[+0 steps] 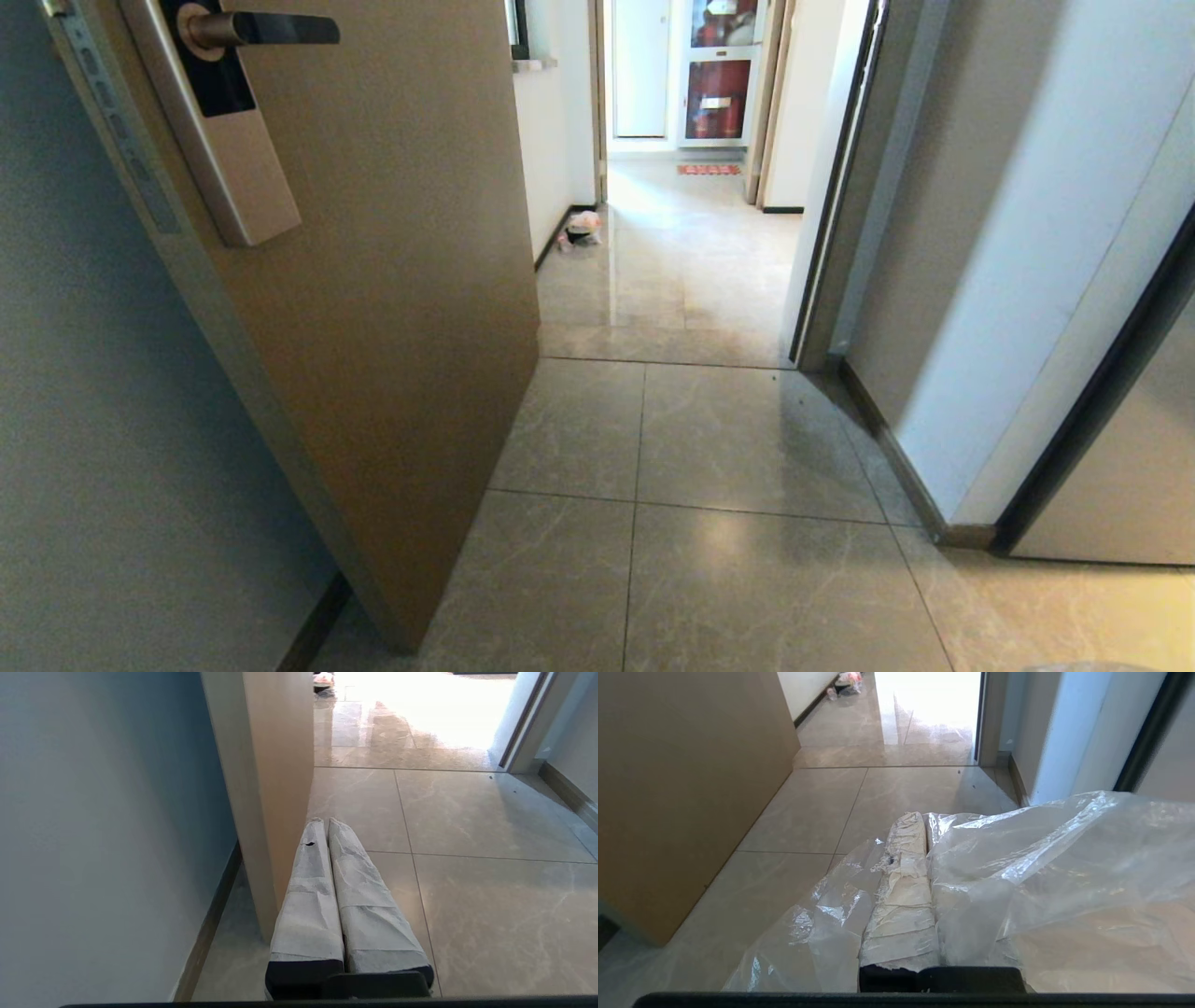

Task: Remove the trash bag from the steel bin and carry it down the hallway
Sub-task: Put the trash bag at the door

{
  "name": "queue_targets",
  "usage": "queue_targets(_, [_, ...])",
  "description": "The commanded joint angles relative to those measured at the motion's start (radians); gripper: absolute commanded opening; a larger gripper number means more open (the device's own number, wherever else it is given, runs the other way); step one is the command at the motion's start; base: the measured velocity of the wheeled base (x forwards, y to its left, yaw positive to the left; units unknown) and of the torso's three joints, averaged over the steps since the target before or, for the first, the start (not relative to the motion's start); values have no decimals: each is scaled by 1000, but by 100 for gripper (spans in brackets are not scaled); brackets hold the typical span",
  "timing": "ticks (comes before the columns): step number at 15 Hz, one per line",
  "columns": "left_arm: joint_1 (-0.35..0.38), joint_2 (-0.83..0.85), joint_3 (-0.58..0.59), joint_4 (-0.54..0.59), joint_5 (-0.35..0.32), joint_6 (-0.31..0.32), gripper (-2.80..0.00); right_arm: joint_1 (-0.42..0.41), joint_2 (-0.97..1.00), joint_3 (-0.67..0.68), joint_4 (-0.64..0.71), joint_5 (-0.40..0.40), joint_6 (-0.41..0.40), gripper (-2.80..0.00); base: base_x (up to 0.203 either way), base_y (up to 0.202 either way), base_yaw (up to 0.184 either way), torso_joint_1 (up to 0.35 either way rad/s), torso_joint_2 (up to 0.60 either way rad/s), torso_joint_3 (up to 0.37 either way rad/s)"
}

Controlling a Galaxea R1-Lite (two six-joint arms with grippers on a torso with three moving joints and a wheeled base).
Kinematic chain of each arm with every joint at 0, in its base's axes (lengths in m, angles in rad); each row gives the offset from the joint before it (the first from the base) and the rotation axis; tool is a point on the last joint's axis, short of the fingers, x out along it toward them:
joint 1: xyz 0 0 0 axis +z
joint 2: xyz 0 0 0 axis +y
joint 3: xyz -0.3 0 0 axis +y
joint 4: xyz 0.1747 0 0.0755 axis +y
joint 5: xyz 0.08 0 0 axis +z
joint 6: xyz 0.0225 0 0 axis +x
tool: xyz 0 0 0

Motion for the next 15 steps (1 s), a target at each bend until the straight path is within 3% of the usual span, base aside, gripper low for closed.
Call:
queue_targets(1, [1, 1, 2, 2, 0, 3, -280, 0, 1, 2, -1, 0, 1, -280, 101, 0, 0, -2, 5, 5])
queue_targets(9, [1, 1, 3, 0, 0, 1, -280, 0, 1, 2, -1, 0, 3, -280, 1, -5, 3, 1, 0, 1])
queue_targets(15, [1, 1, 3, 0, 0, 0, -280, 0, 1, 2, 0, 0, 3, -280, 2, -164, -1, 2, 3, 3])
